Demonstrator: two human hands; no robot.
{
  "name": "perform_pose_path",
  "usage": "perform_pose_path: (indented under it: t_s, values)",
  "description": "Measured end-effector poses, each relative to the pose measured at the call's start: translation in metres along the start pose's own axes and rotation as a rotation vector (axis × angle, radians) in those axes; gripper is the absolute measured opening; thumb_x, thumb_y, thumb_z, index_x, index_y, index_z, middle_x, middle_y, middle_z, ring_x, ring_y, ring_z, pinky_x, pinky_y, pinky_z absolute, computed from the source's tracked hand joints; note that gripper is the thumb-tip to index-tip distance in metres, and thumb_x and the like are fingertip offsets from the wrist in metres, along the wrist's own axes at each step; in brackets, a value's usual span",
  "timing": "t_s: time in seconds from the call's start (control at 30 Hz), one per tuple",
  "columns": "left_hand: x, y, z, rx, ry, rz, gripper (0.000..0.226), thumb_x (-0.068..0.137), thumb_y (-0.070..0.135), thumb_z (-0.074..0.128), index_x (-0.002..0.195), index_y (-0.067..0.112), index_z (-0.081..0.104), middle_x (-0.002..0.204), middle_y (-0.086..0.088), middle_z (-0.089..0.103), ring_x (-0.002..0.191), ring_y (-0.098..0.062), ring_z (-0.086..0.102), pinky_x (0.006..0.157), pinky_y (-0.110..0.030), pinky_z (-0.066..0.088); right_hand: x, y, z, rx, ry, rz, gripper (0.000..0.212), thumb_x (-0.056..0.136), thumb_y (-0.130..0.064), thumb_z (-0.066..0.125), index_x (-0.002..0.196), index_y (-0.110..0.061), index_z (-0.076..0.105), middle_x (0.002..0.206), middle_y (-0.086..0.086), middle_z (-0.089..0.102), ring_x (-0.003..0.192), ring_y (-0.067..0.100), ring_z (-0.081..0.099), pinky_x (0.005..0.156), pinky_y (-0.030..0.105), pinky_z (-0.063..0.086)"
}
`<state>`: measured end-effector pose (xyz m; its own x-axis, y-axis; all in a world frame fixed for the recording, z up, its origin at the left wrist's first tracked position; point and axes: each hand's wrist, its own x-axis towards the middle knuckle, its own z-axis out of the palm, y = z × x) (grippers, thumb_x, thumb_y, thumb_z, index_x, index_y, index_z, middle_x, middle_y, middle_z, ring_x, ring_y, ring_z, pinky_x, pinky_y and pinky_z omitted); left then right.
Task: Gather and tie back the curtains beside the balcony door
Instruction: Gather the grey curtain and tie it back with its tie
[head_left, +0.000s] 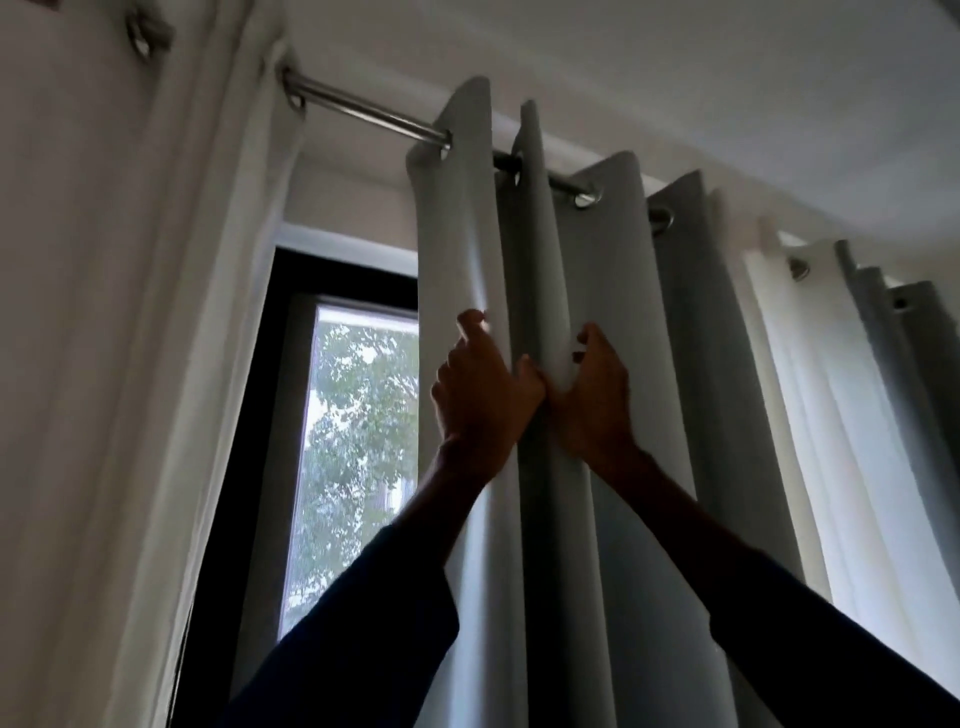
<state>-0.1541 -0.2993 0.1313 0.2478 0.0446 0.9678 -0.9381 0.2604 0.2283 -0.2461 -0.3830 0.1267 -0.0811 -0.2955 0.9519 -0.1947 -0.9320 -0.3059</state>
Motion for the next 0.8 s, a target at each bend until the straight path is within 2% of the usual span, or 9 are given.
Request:
perform_pose_path:
  t_s: [0.1, 0.2, 0.27, 0.37, 0.43, 0.53, 0.6, 0.7, 0.8]
  values:
    - [0.043, 0.011, 0.0, 0.211, -0.054, 0.046, 0.071, 0.088, 0.03, 0.064, 0.146, 0.005, 0.031, 0.116, -0.019, 0.063, 0.101, -0.037, 0.063, 0.081, -0.043, 0.05, 0.042, -0.005, 0.001, -0.084, 0.084, -0.074, 0.063, 0.087, -0.029, 0.075, 0.137, -0.001, 0.049, 0.127, 0.014, 0.062, 0.114, 0.027, 0.061, 0.093, 0.037, 0.053]
    - [0.07, 0.009, -0.005, 0.437, 0.028, 0.189, 0.085, 0.084, 0.025, 0.07, 0.149, -0.005, 0.025, 0.106, -0.019, 0.065, 0.093, -0.033, 0.067, 0.074, -0.039, 0.053, 0.067, -0.013, -0.002, -0.142, 0.122, -0.08, 0.041, 0.086, -0.024, 0.074, 0.119, -0.004, 0.059, 0.11, 0.012, 0.067, 0.098, 0.029, 0.066, 0.078, 0.032, 0.05]
    - [0.083, 0.002, -0.012, 0.446, -0.022, 0.212, 0.089, 0.085, 0.015, 0.068, 0.153, -0.001, 0.012, 0.105, -0.017, 0.066, 0.09, -0.03, 0.068, 0.074, -0.037, 0.056, 0.076, -0.017, -0.004, -0.169, 0.112, -0.074, 0.042, 0.087, -0.025, 0.074, 0.12, -0.004, 0.06, 0.112, 0.013, 0.067, 0.097, 0.03, 0.066, 0.079, 0.031, 0.048]
    - [0.094, -0.011, -0.027, 0.377, -0.064, 0.281, 0.1, 0.082, 0.002, 0.065, 0.157, 0.018, 0.001, 0.088, -0.012, 0.067, 0.071, -0.024, 0.066, 0.064, -0.036, 0.057, 0.08, -0.025, -0.007, -0.199, 0.118, -0.068, 0.039, 0.086, -0.024, 0.074, 0.117, -0.003, 0.061, 0.111, 0.015, 0.067, 0.094, 0.029, 0.065, 0.079, 0.035, 0.051]
    - [0.099, -0.023, -0.035, 0.388, -0.097, 0.351, 0.087, 0.082, -0.001, 0.058, 0.156, 0.024, 0.019, 0.086, -0.012, 0.065, 0.073, -0.028, 0.065, 0.067, -0.04, 0.056, 0.079, -0.028, -0.005, -0.221, 0.11, -0.063, 0.036, 0.086, -0.025, 0.074, 0.112, -0.003, 0.062, 0.108, 0.013, 0.067, 0.09, 0.026, 0.062, 0.073, 0.03, 0.045]
    - [0.108, -0.045, -0.052, 0.363, -0.141, 0.338, 0.048, 0.08, 0.0, 0.056, 0.125, 0.015, 0.061, 0.104, -0.016, 0.063, 0.097, -0.038, 0.062, 0.083, -0.043, 0.046, 0.077, -0.029, 0.003, -0.245, 0.079, -0.032, 0.033, 0.087, -0.027, 0.073, 0.105, -0.002, 0.061, 0.107, 0.016, 0.064, 0.096, 0.032, 0.061, 0.071, 0.029, 0.039]
    - [0.117, -0.062, -0.062, 0.324, -0.132, 0.272, 0.036, 0.077, 0.001, 0.06, 0.111, 0.012, 0.068, 0.105, -0.018, 0.061, 0.1, -0.04, 0.059, 0.085, -0.042, 0.043, 0.076, -0.03, 0.01, -0.227, 0.075, -0.004, 0.028, 0.088, -0.022, 0.07, 0.105, -0.001, 0.061, 0.108, 0.018, 0.065, 0.099, 0.036, 0.062, 0.073, 0.031, 0.041]
    - [0.128, -0.084, -0.08, 0.319, -0.063, 0.212, 0.034, 0.074, 0.009, 0.055, 0.104, 0.011, 0.071, 0.101, -0.018, 0.062, 0.096, -0.04, 0.059, 0.082, -0.042, 0.044, 0.073, -0.034, 0.018, -0.185, 0.105, 0.025, 0.025, 0.089, -0.014, 0.066, 0.109, 0.002, 0.062, 0.109, 0.021, 0.065, 0.1, 0.039, 0.063, 0.074, 0.032, 0.044]
    - [0.138, -0.108, -0.098, 0.291, 0.023, 0.191, 0.037, 0.071, 0.011, 0.05, 0.1, 0.011, 0.074, 0.099, -0.015, 0.065, 0.098, -0.039, 0.06, 0.082, -0.041, 0.044, 0.073, -0.035, 0.027, -0.157, 0.101, 0.017, 0.033, 0.084, -0.02, 0.063, 0.106, 0.005, 0.062, 0.106, 0.025, 0.065, 0.099, 0.043, 0.062, 0.077, 0.037, 0.044]
